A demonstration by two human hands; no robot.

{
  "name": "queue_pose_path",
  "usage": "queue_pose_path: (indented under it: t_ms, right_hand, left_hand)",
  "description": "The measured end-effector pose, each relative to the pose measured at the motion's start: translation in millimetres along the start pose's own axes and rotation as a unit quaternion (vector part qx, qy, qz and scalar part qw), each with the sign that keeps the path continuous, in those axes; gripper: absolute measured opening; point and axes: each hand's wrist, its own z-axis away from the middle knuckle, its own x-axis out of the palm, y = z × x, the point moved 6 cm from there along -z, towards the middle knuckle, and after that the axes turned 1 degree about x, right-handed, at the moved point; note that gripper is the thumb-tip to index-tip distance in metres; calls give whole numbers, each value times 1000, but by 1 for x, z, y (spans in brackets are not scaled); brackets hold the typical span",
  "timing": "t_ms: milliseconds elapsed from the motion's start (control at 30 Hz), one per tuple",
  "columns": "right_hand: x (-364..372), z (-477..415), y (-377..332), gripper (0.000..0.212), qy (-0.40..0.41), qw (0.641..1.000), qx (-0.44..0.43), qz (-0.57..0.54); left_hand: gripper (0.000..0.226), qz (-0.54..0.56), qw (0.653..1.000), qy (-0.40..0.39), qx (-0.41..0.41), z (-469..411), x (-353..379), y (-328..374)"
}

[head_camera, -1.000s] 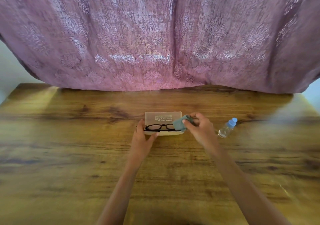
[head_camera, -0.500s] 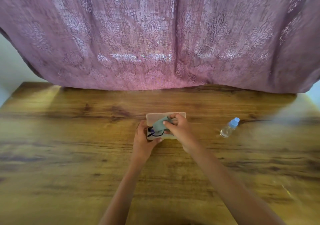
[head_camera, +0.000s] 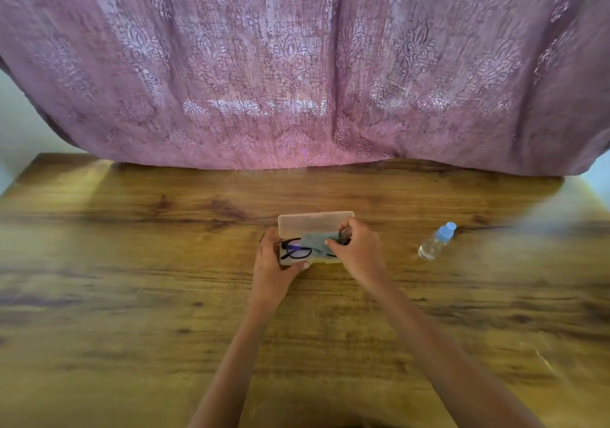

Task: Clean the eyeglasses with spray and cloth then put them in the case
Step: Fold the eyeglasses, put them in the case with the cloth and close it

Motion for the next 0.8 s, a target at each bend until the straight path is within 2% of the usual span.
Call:
queue_pose_path:
  t_ms: [167,233,333,400,500,800]
  right_hand:
    - [-7,-2,-3,46,29,997,-50,54]
    - [-10,-2,-12,70,26,989,-118,89]
    - [2,-5,-18,117,-67,958,-196,200]
    - [12,-6,-13,132,-114,931,-222,267]
    - [21,-6,-7,133,-131,921,-234,282]
    - [14,7,-3,92,-33,921,-308,236]
  left_hand:
    - [94,7,1000,-2,-10,-1,1,-3]
    - [94,9,1000,-1,-5,-1,0,-3]
    - [94,9,1000,-6,3,-2,0,-4]
    - [92,12,1000,-4,4,-2,-1,-4]
    - [87,3,1000,1,19,-2,-1,-3]
    - [80,20,999,-9,30,-5,-2,-7]
